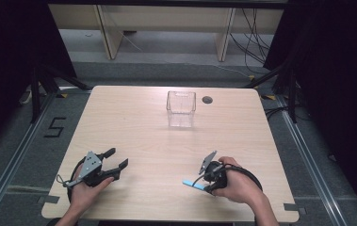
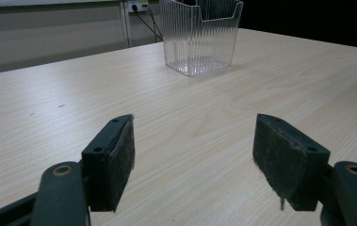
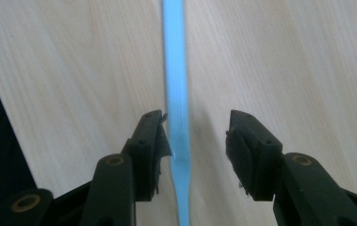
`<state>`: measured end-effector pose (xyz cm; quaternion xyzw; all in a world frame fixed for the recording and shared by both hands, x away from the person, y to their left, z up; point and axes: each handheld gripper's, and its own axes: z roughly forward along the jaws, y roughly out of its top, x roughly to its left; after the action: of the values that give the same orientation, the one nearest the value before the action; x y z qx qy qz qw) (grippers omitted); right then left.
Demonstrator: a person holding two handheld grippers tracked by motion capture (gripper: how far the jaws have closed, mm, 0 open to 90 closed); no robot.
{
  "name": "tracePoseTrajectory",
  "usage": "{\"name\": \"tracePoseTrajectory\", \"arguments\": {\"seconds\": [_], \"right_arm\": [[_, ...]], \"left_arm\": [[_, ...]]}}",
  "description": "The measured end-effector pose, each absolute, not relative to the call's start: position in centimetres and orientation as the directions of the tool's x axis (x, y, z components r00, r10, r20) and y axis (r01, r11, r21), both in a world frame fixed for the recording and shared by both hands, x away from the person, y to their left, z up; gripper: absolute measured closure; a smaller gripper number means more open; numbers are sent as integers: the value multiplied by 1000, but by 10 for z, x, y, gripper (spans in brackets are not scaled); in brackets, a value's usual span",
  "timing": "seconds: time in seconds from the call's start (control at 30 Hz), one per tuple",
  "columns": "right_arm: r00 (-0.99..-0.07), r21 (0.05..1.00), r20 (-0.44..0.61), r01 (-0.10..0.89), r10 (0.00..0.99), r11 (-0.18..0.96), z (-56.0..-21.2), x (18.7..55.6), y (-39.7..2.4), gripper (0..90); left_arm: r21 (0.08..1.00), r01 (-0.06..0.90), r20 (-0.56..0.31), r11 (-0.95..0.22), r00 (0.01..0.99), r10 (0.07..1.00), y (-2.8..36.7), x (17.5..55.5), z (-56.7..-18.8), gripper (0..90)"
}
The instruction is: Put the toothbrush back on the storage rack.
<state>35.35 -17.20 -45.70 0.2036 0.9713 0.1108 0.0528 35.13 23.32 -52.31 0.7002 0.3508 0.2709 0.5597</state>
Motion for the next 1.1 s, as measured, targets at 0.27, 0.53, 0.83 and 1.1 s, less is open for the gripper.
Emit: {"name": "tracePoseTrajectory", "arguments": {"seconds": [0.27,0.53,0.83,1.1], "right_arm": [[-901,245,-18,416,433,876,-456,346,-194,535],[-902,228,-22,415,431,881,-454,347,-200,544],[-920,178,-10,384,392,906,-457,353,-198,575],[-946,66,-1,323,324,944,-465,357,-182,627]], "left_arm": [[971,200,-15,-135,608,794,232,353,-523,292],[968,205,-11,-147,615,789,231,353,-523,295],[971,186,-1,-151,632,775,231,352,-523,304],[968,187,11,-169,639,769,229,352,-523,309]]}}
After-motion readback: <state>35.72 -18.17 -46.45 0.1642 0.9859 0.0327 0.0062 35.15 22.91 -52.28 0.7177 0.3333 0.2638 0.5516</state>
